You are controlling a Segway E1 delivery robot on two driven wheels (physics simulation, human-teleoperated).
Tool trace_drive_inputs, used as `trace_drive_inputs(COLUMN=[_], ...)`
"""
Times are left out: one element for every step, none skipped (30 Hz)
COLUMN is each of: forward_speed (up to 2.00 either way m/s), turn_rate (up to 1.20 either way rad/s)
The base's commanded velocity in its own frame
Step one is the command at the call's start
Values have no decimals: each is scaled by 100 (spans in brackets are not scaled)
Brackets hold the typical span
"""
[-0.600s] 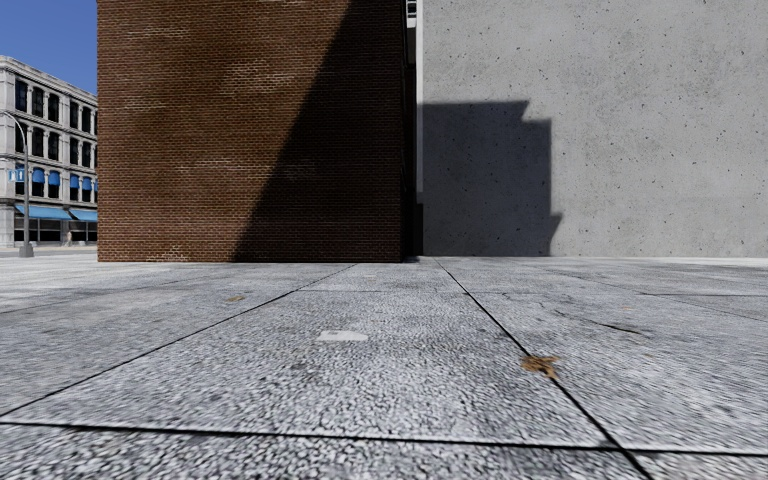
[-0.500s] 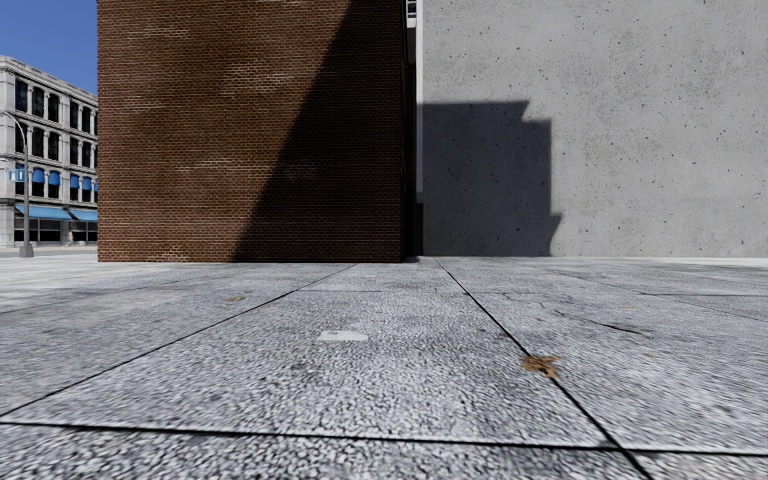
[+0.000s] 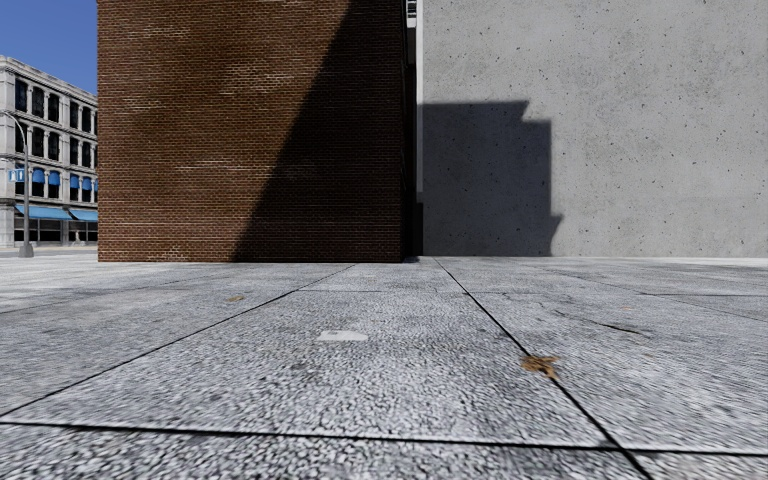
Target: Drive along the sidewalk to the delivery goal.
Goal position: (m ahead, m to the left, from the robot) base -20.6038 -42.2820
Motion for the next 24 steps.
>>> trace_drive_inputs(forward_speed=[0,0,0,0,0,0,0,0,0,0,0,0,0,0,0,0,0,0,0,0,0,0,0,0], turn_rate=[0,0,0,0,0,0,0,0,0,0,0,0,120,120,0,0,0,0,0,0,0,0,0,0])
